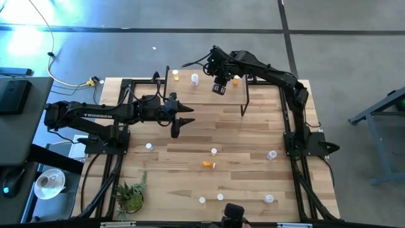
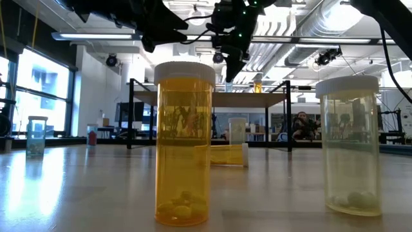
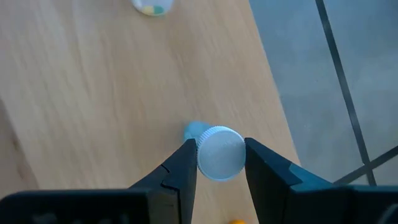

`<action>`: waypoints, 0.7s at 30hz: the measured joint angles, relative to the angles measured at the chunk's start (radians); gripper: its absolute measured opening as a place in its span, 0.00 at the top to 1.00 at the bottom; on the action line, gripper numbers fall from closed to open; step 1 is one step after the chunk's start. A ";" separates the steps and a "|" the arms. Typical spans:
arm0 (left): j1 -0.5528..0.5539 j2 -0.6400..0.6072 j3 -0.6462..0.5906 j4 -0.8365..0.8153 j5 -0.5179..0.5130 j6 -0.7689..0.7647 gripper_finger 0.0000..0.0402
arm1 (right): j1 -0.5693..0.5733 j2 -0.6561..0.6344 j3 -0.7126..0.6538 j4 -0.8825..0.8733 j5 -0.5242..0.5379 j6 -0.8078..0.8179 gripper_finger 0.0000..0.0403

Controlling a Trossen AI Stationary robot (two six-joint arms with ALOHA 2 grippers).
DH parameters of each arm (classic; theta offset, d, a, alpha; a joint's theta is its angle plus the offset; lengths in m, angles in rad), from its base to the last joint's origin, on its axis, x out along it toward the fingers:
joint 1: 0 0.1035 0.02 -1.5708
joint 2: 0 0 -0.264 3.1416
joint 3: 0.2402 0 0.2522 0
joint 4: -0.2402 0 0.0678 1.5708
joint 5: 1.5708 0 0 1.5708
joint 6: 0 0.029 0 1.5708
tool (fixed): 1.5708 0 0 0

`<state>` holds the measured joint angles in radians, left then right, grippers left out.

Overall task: Pick and place medicine bottles onto shelf by color
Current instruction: Put the top right blue pill bottle on the shelf

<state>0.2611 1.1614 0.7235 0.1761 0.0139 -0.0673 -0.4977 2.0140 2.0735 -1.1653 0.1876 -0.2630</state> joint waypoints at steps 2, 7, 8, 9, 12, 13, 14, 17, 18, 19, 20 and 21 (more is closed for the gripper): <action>0.000 0.000 0.000 0.000 0.000 0.000 0.51 | 0.000 0.000 0.000 0.000 0.000 0.000 0.73; 0.000 0.000 0.000 0.000 0.000 0.000 0.51 | 0.000 0.000 0.000 0.002 0.000 0.000 0.73; 0.000 0.000 0.000 0.000 0.000 0.000 0.51 | 0.000 0.000 0.000 0.002 0.000 0.000 0.73; 0.000 0.000 0.000 0.000 0.000 0.000 0.51 | 0.000 0.000 0.000 0.002 0.000 0.000 0.73; 0.000 0.000 0.000 0.000 0.000 0.000 0.51 | 0.000 0.000 0.000 0.002 0.000 -0.003 0.73; 0.000 0.000 0.000 0.000 0.000 0.000 0.51 | 0.000 0.000 0.000 0.002 0.000 -0.004 0.73; 0.000 0.000 0.000 0.000 0.000 0.000 0.51 | 0.000 0.000 0.000 0.002 0.000 -0.004 0.73; 0.000 0.000 0.000 0.000 0.000 0.000 0.51 | 0.000 0.000 0.000 -0.001 0.000 -0.004 0.73; 0.000 0.000 0.000 0.000 0.000 0.000 0.51 | 0.000 0.000 0.000 -0.003 0.000 -0.004 0.73; 0.000 0.000 0.000 0.000 0.000 0.000 0.51 | 0.000 0.000 0.000 -0.003 0.000 -0.004 0.73; 0.000 0.000 0.000 0.000 0.000 0.000 0.51 | 0.000 0.000 0.000 -0.005 0.000 -0.004 0.73; 0.000 0.000 0.000 0.000 0.000 0.000 0.51 | 0.000 0.000 0.000 -0.007 0.000 -0.003 0.73</action>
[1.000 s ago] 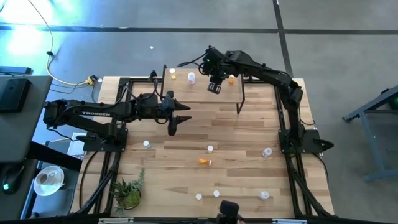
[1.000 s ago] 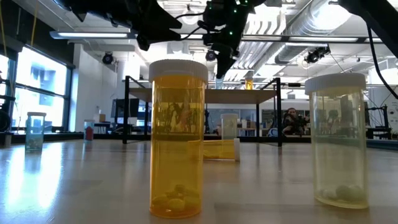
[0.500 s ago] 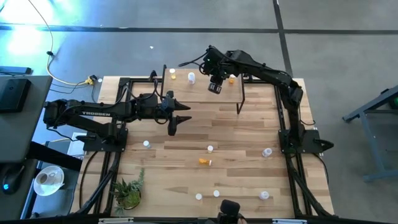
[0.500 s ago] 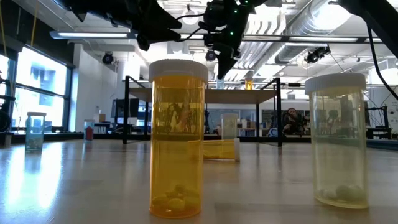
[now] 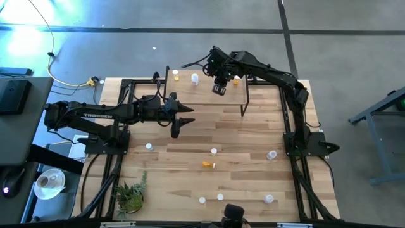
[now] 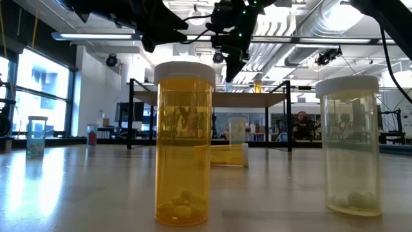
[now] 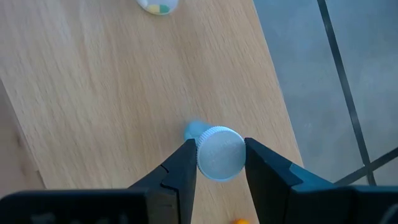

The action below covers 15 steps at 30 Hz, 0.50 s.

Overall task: Pick and place medicine bottles onto shelf by color
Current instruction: Put the top right blue pill bottle on the shelf

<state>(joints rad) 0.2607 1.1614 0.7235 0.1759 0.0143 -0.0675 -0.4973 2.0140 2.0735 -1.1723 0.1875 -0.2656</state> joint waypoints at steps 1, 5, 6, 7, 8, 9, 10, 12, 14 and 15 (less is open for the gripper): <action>0.000 0.000 0.000 0.000 0.000 0.000 0.51 | 0.000 0.000 0.000 -0.001 0.000 0.004 0.73; 0.000 0.000 0.000 0.000 0.000 0.000 0.51 | 0.000 0.005 0.000 -0.005 0.000 0.021 0.73; 0.000 0.000 0.000 0.000 0.000 0.000 0.51 | 0.000 0.008 0.000 -0.001 0.001 0.022 0.73; 0.000 0.000 0.000 0.000 0.000 0.000 0.51 | 0.000 0.009 0.000 0.000 0.002 0.022 0.73; 0.000 0.000 0.000 0.000 0.000 0.000 0.51 | 0.000 0.011 0.000 0.000 0.002 0.022 0.73; 0.000 0.000 0.000 0.000 0.000 0.000 0.51 | 0.000 0.012 0.001 0.001 0.003 0.022 0.73; 0.000 0.000 0.000 0.000 0.000 0.000 0.51 | 0.000 0.013 0.001 0.001 0.003 0.022 0.73; 0.000 0.000 0.000 -0.001 0.000 0.000 0.51 | 0.000 0.013 0.001 0.001 0.006 0.022 0.73; 0.000 0.000 0.000 -0.004 0.000 0.000 0.51 | 0.000 0.013 0.001 0.001 0.006 0.022 0.73; 0.000 0.000 0.000 -0.007 0.000 0.000 0.51 | 0.000 0.013 0.001 0.001 0.006 0.022 0.73</action>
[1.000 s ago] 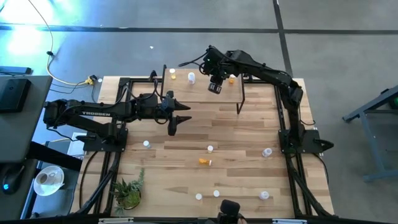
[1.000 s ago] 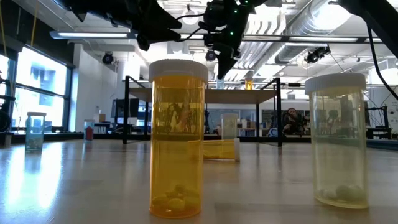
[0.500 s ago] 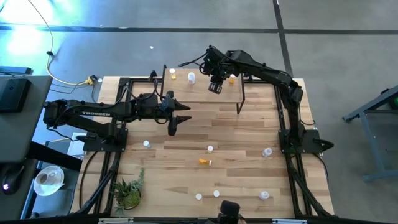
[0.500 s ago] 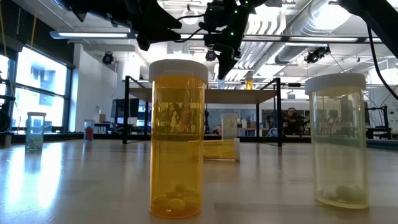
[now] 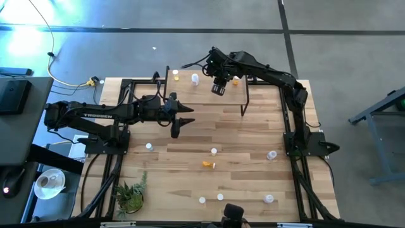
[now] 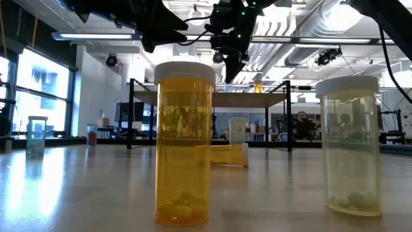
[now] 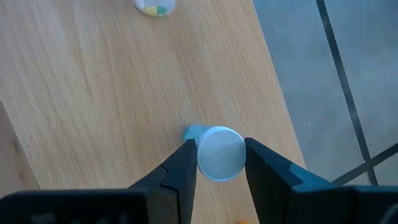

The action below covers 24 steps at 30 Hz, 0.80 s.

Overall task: Pick and place medicine bottles onto shelf by color
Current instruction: Put the top right blue pill bottle on the shelf, then put the top yellow pill bottle on the shelf aligned with the yellow pill bottle

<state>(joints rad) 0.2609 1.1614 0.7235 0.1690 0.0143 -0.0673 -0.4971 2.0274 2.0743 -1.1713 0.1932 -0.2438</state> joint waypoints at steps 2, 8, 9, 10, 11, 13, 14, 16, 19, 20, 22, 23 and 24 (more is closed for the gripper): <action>0.000 0.000 0.000 -0.002 0.000 0.000 0.51 | 0.000 0.000 0.000 0.000 0.000 0.000 0.73; 0.000 0.000 0.000 -0.002 0.000 0.000 0.51 | 0.000 0.003 -0.001 0.009 -0.001 0.007 0.66; 0.000 0.000 0.000 -0.002 0.000 0.000 0.51 | 0.000 0.004 -0.002 0.008 -0.003 0.007 0.64; 0.000 0.000 0.000 -0.002 0.000 0.000 0.51 | 0.000 0.006 -0.002 0.009 -0.004 0.007 0.62; 0.000 0.000 0.000 -0.002 0.000 0.000 0.51 | 0.000 0.006 -0.002 0.012 -0.003 0.007 0.61; 0.000 0.000 0.000 -0.009 0.000 0.000 0.51 | 0.000 0.006 -0.002 0.019 -0.003 0.007 0.59; 0.000 0.000 0.000 -0.013 0.000 0.000 0.51 | 0.000 0.006 -0.002 0.023 -0.003 0.007 0.58; 0.000 0.000 0.000 -0.015 0.000 0.000 0.51 | 0.000 0.006 -0.002 0.025 -0.003 0.002 0.57; 0.000 0.000 0.000 -0.015 0.000 0.000 0.51 | 0.000 0.005 -0.002 0.027 0.001 0.000 0.57; 0.000 0.000 0.000 -0.015 0.000 0.000 0.51 | 0.000 0.005 -0.002 0.026 0.006 -0.001 0.57; 0.000 0.000 0.000 -0.015 0.000 0.000 0.51 | 0.000 0.002 -0.002 0.023 0.007 -0.003 0.57; 0.000 0.000 0.000 -0.015 0.000 0.000 0.51 | 0.000 -0.002 -0.002 0.022 0.008 -0.004 0.57; 0.000 0.000 0.000 -0.016 0.000 0.000 0.51 | 0.000 -0.008 -0.002 0.023 0.008 -0.003 0.57</action>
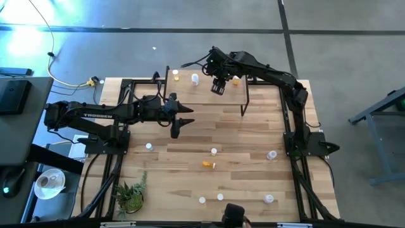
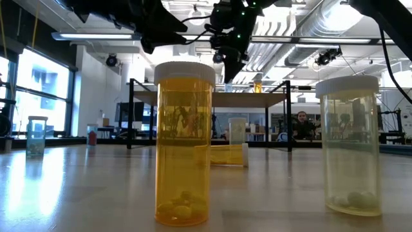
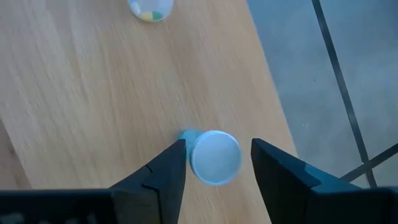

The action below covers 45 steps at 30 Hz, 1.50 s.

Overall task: Pick and place medicine bottles onto shelf by color
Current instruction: Put the top yellow pill bottle on the shelf aligned with the yellow pill bottle

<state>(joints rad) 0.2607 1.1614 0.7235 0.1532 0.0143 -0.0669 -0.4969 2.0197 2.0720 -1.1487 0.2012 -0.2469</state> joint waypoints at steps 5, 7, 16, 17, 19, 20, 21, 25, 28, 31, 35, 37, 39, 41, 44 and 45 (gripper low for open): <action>0.000 0.000 0.000 -0.006 0.000 0.000 0.51 | 0.000 -0.046 0.000 -0.010 0.001 0.006 0.57; 0.000 0.000 0.000 -0.015 0.000 0.000 0.51 | 0.000 -0.069 0.000 -0.011 -0.001 0.016 0.57; 0.000 0.000 0.000 -0.126 0.000 -0.009 0.51 | 0.030 -0.166 0.001 -0.100 -0.080 0.037 0.57; 0.000 0.000 0.000 -0.148 0.000 -0.021 0.51 | 0.036 -0.175 0.001 -0.112 -0.096 0.037 0.57; -0.002 0.000 0.000 -0.191 0.003 -0.053 0.51 | 0.049 -0.192 0.001 -0.139 -0.127 0.039 0.57; -0.004 0.000 0.000 -0.211 0.005 -0.067 0.51 | 0.055 -0.199 0.001 -0.149 -0.137 0.045 0.57; -0.007 0.000 0.000 -0.232 0.005 -0.082 0.51 | 0.062 -0.204 0.001 -0.158 -0.150 0.048 0.57; -0.032 0.000 0.000 -0.303 0.005 -0.146 0.51 | 0.090 -0.217 0.001 -0.224 -0.174 0.048 0.57; -0.053 -0.015 0.000 -0.366 0.005 -0.184 0.51 | 0.108 -0.217 -0.005 -0.266 -0.196 0.056 0.57; -0.076 -0.042 0.001 -0.424 0.004 -0.211 0.51 | 0.124 -0.233 -0.071 -0.263 -0.199 0.064 0.57; -0.105 -0.088 0.000 -0.472 -0.001 -0.219 0.51 | 0.148 -0.298 -0.224 -0.195 -0.196 0.099 0.57; -0.115 -0.102 0.000 -0.470 -0.002 -0.219 0.51 | 0.161 -0.343 -0.312 -0.144 -0.195 0.126 0.57; -0.125 -0.106 0.000 -0.449 -0.003 -0.215 0.51 | 0.177 -0.391 -0.398 -0.091 -0.194 0.149 0.57; -0.128 -0.105 0.000 -0.433 -0.003 -0.185 0.51 | 0.192 -0.444 -0.478 -0.033 -0.194 0.174 0.57; -0.132 -0.081 0.001 -0.377 -0.007 -0.141 0.51 | 0.215 -0.521 -0.583 0.050 -0.190 0.211 0.57; -0.133 -0.068 0.001 -0.363 -0.008 -0.133 0.51 | 0.225 -0.547 -0.614 0.078 -0.181 0.226 0.57</action>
<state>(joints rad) 0.1280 1.0935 0.7241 -0.2101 0.0058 -0.1997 -0.2718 1.4731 1.4584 -1.0711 0.0200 -0.0210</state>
